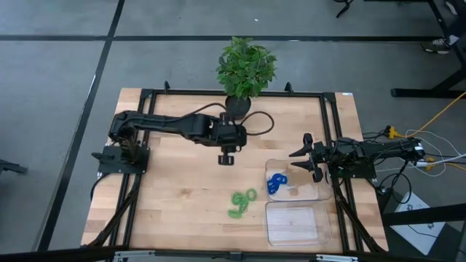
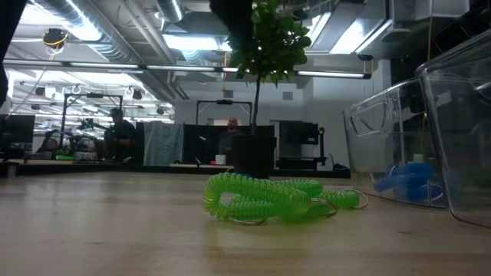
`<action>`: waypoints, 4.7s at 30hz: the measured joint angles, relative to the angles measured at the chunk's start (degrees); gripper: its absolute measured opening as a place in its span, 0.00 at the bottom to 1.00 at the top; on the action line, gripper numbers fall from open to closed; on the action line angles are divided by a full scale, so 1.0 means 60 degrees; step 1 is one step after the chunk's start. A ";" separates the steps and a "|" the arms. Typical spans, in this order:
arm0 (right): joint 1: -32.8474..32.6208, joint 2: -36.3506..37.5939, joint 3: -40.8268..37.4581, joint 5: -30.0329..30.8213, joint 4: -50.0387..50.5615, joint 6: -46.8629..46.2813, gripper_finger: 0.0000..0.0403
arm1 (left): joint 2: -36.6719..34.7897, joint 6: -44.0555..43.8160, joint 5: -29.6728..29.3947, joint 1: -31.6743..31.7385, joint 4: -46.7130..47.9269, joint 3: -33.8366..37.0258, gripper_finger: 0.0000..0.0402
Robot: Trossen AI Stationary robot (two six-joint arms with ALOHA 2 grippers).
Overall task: Sort spring keychains
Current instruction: Put the blue spring keychain in the top transparent bin
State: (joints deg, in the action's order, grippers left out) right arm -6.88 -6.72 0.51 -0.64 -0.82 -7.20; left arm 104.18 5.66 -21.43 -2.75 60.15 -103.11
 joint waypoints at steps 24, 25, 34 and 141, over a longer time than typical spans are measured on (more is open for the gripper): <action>0.0000 0.0000 0.0000 0.0000 0.0000 0.0000 0.38 | 0.0025 0.2726 0.0841 0.1654 -0.2866 0.3671 0.32; 0.0000 -0.0001 0.0000 0.0000 0.0000 0.0000 0.38 | 0.0035 0.2921 0.0856 0.1671 -0.2992 0.3797 0.32; 0.0000 0.0000 0.0000 0.0000 0.0000 0.0000 0.38 | 0.0341 0.3680 0.1595 0.1952 -0.4169 0.4365 0.32; 0.0000 -0.0001 0.0000 0.0000 0.0000 0.0000 0.38 | -0.3309 -0.2089 0.3227 0.0660 -0.8521 0.4387 0.03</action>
State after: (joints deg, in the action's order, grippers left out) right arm -6.87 -6.73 0.51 -0.64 -0.82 -7.20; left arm 84.32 -6.87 -2.07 1.21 9.02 -76.79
